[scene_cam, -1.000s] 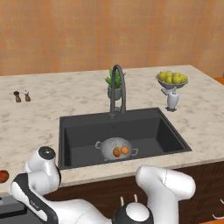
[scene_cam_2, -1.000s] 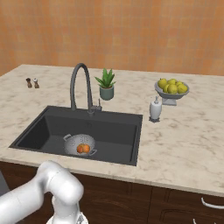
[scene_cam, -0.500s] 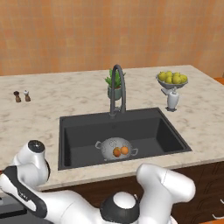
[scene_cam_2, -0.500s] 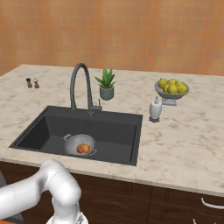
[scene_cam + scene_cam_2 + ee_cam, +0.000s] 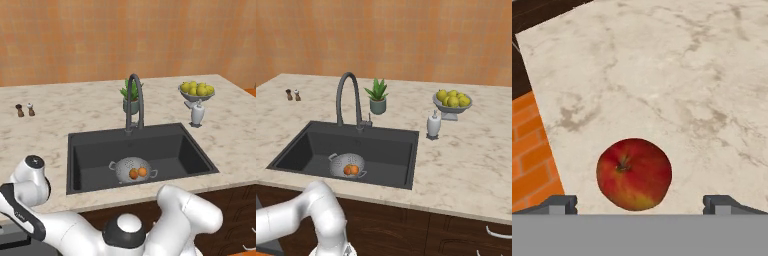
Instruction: Put the colander in the sink, put the apple, tangerine, peach in the colander, and turn on the sink faucet and pour water over the colander.
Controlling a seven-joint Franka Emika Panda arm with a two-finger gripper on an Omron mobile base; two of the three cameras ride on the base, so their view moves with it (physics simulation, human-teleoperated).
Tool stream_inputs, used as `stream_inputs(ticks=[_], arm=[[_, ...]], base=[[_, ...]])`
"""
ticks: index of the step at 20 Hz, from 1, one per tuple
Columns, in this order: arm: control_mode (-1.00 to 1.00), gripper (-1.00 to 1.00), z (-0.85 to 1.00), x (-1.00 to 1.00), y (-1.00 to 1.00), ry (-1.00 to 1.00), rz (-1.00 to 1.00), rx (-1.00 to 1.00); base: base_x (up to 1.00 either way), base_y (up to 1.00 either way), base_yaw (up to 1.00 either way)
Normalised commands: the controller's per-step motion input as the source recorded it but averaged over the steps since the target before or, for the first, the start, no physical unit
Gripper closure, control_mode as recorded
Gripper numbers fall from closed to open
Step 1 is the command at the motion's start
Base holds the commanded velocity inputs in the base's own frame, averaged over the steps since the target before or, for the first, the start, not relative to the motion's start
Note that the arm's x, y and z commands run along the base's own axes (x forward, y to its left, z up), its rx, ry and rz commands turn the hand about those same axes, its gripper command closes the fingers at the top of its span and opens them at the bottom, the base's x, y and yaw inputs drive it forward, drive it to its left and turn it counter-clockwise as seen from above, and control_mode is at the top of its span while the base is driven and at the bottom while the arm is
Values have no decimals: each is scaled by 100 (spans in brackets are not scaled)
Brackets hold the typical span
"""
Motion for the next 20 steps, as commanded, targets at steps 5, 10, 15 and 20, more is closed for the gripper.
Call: stream_inputs(ticks=[5,10,15,20], arm=[[-100,-100,-18,13,34,7,0,0],[-100,-100,-24,17,25,4,0,0],[-100,-100,-52,13,4,0,0,0],[-100,100,-70,2,13,0,0,0]], base=[[0,0,0],[0,0,0],[0,0,0],[0,0,0]])
